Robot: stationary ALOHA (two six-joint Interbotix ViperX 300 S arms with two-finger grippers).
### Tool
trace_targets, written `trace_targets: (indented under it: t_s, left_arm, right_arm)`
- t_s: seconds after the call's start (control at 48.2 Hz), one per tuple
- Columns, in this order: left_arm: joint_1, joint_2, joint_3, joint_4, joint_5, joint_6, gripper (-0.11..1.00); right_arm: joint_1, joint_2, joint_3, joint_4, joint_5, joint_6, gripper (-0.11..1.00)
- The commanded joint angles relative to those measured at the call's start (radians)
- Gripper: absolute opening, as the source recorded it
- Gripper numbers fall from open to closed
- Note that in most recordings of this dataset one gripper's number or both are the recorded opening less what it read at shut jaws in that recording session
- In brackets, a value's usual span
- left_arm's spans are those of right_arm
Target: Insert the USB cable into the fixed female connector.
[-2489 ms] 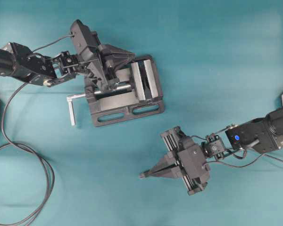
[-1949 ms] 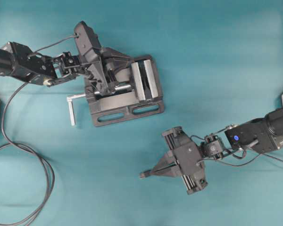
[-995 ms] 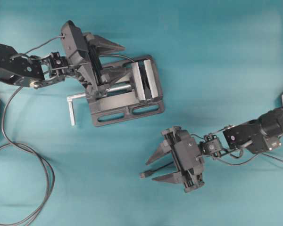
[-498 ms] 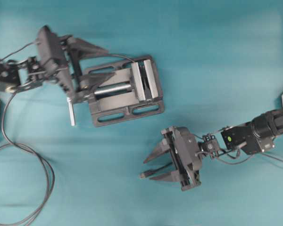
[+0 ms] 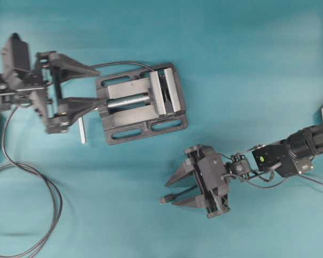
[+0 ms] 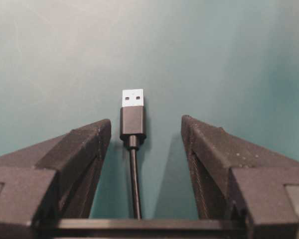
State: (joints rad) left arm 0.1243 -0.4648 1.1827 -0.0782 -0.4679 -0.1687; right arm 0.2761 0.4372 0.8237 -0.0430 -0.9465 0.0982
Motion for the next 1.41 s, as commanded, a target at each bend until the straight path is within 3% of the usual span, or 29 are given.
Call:
trace_targets:
  t_s: [0.0,0.29,0.498,0.767,1.016,1.389]
  left_arm:
    - [-0.002,-0.101,0.025,-0.002,0.005,-0.020,0.99]
    - [-0.003,-0.518,0.204,0.005,0.008,0.000,0.99]
    - [-0.012,-0.750,0.333,0.074,0.084,0.040,0.99]
    - [-0.015,-0.742,0.330,0.074,0.318,0.051,0.99]
    - [-0.048,-0.738,0.344,0.075,0.324,0.087,0.99]
    - [-0.067,-0.738,0.357,0.074,0.321,0.075,0.99]
  right_arm:
    - [0.006,-0.012,-0.012,0.003,-0.002,0.002,0.63]
    - [0.017,-0.006,-0.011,0.005,-0.002,0.005,0.56]
    - [0.034,0.017,-0.026,0.003,-0.002,0.005,0.41]
    - [0.069,0.037,-0.032,0.003,0.026,0.005,0.37]
    - [0.072,0.038,-0.025,0.005,0.026,0.003,0.37]
    - [0.072,0.038,-0.017,0.003,0.029,-0.005,0.37]
